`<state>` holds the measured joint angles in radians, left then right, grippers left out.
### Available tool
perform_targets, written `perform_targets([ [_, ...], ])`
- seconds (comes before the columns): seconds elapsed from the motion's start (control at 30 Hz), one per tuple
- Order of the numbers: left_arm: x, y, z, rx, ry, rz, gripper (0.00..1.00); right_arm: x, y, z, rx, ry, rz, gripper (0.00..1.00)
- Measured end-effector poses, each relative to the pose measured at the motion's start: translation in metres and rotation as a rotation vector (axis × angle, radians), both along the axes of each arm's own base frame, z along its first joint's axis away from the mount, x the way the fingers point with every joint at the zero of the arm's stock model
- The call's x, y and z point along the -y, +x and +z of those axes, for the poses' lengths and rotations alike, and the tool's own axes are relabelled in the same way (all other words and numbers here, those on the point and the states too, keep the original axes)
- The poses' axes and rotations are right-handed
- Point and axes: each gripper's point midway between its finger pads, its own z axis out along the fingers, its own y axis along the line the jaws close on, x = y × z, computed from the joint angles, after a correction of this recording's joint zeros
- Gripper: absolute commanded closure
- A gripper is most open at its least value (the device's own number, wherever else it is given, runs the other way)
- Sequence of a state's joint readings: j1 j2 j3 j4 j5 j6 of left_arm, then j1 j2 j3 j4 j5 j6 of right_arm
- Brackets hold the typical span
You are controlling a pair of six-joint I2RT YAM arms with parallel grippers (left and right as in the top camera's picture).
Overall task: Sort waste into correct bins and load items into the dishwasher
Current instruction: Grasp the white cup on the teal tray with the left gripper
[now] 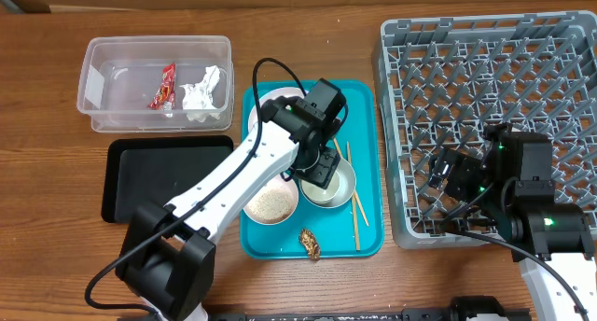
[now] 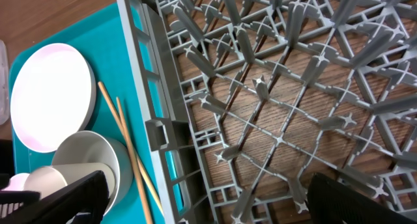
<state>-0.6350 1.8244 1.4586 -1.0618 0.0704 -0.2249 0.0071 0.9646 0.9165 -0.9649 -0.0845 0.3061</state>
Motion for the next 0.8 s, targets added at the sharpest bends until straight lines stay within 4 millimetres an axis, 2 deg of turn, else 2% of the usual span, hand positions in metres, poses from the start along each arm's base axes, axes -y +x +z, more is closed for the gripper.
perform_targets([
  [0.1, -0.001, -0.001, -0.012, 0.002, 0.001, 0.013, 0.49, 0.0, 0.0, 0.0, 0.001, 0.0, 0.0, 0.0],
  [0.17, -0.002, -0.002, -0.019, -0.002, 0.001, 0.02, 0.63, 0.0, 0.0, 0.0, 0.0, 0.001, 0.0, 0.0],
  [0.2, -0.004, -0.004, -0.023, -0.002, 0.006, 0.014, 0.76, 0.0, 0.0, 0.0, 0.0, 0.0, 0.0, 0.0],
  [0.23, -0.004, -0.004, -0.024, -0.005, 0.006, 0.019, 0.82, 0.0, 0.0, 0.0, 0.001, 0.0, 0.0, 0.0],
  [0.27, -0.005, -0.005, -0.025, -0.008, 0.009, 0.02, 0.92, 0.0, 0.0, 0.0, 0.001, 0.0, 0.0, 0.0],
  [0.3, -0.005, -0.005, -0.026, -0.01, 0.011, 0.027, 0.96, 0.0, 0.0, 0.0, 0.001, 0.0, 0.0, 0.0],
  [0.63, -0.01, -0.001, -0.024, -0.011, 0.011, 0.046, 0.96, 0.0, -0.001, -0.001, -0.004, -0.001, 0.001, 0.0],
  [0.7, -0.015, 0.005, -0.016, -0.015, 0.003, 0.069, 0.96, 0.001, -0.002, -0.002, -0.011, -0.011, 0.001, 0.0],
  [0.8, -0.018, 0.026, 0.007, 0.004, -0.06, 0.119, 0.96, 0.006, -0.003, -0.003, -0.015, -0.038, -0.01, 0.0],
])
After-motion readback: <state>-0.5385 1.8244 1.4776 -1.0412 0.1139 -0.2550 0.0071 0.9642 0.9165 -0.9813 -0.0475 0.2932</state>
